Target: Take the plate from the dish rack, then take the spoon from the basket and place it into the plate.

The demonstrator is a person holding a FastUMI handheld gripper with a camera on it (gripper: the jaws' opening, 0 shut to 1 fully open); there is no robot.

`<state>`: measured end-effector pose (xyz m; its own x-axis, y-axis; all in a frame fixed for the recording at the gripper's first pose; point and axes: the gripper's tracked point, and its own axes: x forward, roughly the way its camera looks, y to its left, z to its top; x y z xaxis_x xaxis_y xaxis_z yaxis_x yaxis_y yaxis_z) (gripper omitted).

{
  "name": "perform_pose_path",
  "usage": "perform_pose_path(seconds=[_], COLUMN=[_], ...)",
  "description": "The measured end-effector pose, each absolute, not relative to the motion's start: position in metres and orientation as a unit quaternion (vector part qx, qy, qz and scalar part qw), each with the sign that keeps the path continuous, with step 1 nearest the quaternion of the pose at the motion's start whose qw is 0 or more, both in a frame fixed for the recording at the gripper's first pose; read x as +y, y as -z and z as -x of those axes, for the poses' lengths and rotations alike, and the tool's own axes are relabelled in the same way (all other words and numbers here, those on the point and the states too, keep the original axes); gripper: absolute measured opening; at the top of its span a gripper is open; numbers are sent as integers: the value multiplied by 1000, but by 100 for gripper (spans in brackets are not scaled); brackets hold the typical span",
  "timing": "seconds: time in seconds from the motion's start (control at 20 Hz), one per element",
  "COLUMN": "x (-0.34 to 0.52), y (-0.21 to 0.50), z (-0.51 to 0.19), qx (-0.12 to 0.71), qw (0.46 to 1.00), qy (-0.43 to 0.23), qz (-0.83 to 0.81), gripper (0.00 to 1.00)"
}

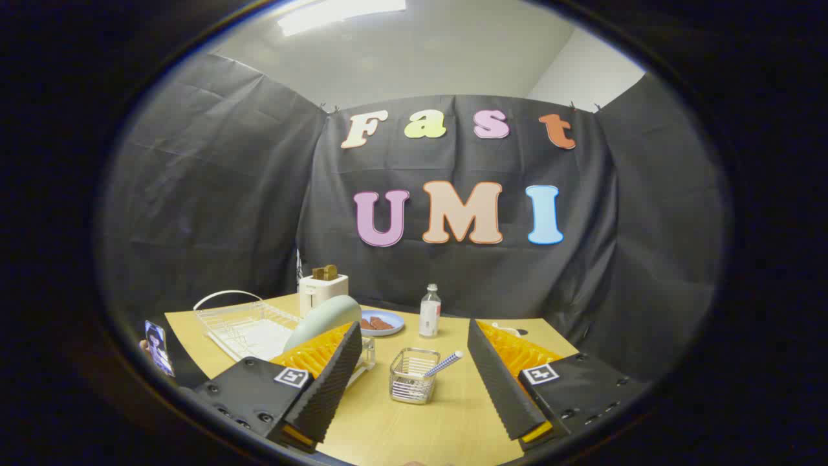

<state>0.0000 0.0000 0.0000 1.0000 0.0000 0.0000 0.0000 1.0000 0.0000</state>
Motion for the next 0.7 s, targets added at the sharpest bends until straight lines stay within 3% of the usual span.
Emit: perform_pose_path(seconds=[0.7], x=[1], y=[7], z=[-2], qx=[12], qw=[1000], qy=[5], qz=[11], gripper=[100])
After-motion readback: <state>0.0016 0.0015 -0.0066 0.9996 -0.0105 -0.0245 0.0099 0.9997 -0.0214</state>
